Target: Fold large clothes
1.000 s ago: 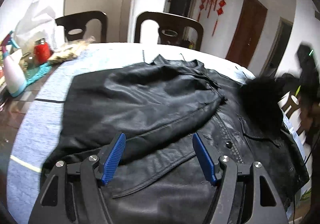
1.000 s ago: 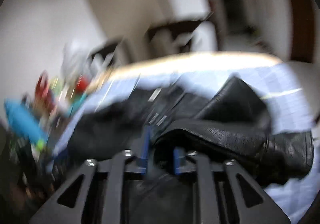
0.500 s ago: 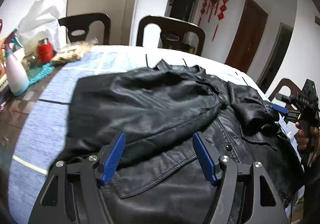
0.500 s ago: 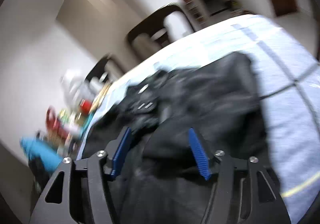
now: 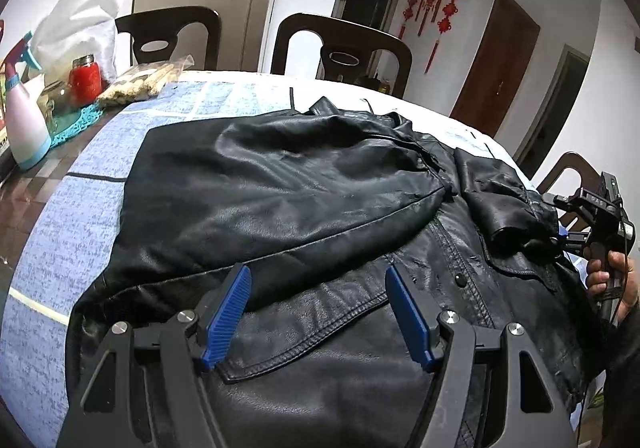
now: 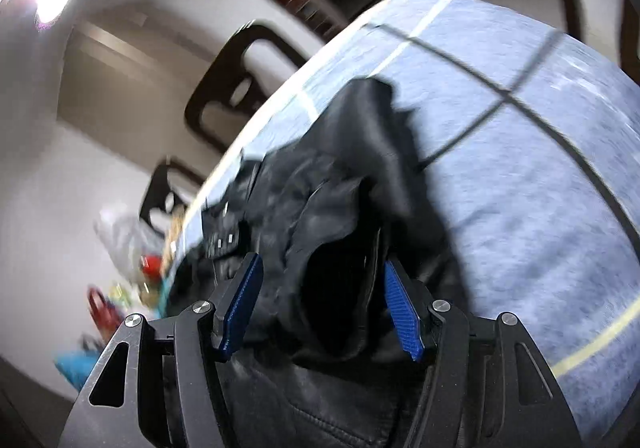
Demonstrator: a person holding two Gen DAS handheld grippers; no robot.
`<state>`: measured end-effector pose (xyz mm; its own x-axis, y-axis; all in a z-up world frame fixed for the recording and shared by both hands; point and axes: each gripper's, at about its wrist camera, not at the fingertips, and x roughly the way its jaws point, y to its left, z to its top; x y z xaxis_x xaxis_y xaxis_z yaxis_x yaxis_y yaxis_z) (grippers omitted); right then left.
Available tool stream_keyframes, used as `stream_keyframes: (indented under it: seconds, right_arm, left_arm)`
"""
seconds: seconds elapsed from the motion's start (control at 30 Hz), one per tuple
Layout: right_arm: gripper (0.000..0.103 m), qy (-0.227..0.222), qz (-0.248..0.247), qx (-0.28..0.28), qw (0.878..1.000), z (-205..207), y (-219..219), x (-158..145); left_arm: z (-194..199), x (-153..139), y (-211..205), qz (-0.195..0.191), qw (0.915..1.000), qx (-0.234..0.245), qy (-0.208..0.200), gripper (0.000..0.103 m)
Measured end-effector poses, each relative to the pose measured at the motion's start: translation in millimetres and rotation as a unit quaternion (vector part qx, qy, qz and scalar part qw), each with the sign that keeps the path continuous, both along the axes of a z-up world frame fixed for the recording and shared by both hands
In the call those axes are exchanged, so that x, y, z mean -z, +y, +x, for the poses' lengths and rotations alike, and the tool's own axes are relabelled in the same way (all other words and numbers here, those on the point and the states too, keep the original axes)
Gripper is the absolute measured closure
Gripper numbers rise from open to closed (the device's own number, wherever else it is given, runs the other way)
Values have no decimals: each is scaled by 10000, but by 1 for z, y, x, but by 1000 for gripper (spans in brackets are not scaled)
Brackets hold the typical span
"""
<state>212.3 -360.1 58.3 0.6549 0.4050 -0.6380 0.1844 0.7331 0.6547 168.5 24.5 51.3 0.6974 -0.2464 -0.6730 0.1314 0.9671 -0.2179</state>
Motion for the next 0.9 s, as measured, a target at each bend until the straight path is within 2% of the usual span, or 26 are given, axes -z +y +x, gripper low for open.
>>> stream_keyframes:
  seconds: [0.07,0.1,0.13,0.23,0.3,0.33,0.37,0.43,0.5,0.53,0.63,0.77,0.9]
  right_arm:
    - [68,115,-206,-168,9996,10,10,-1]
    - [89,137,-278,-176,9994,14,12,-1]
    - [92,141,-310,-192,9992,18,15,-2]
    - [92,-163,-383,-384,9984,29,34,-22]
    - [92,-526,-341,-709,9955,37,62,-43]
    - [89,-681,-307,-907,9931,41,76,-51]
    - [86,-898,-216,-1285,9874,46,99,-62]
    - [63,-1093,-11,-1873,9762,53,129,-71]
    - [51,-1322,180,-2300,9640,55,152,-78]
    - [51,-1464,156,-2344,9609,52,157,-80]
    - [51,-1458,156,-2225,9638,47,146,-73]
    - [51,-1074,-492,-1507,9815,37,104,-54]
    - [51,-666,-1225,-918,9860,33,65,-38]
  left_arm:
    - [-1,0,0,-17,10000,5,-11,31]
    - [-1,-1,0,-21,10000,12,-25,31]
    - [-2,-2,0,-20,10000,18,-43,31]
    - [-4,-6,0,-15,9999,31,-102,31]
    - [-3,-8,0,-4,9999,25,-128,31]
    - [-3,-9,-1,1,9999,20,-133,31]
    - [-3,-10,-1,4,9999,8,-131,31]
    - [-3,-12,0,12,9999,-25,-137,31]
    - [-4,-15,0,34,9999,-45,-157,31]
    - [-5,-17,1,56,9998,-56,-176,31]
    - [-4,-24,-1,135,9996,-59,-236,31]
    - [9,-36,-17,228,9991,112,-340,31]
    - [37,-51,-48,297,9972,398,-557,32]
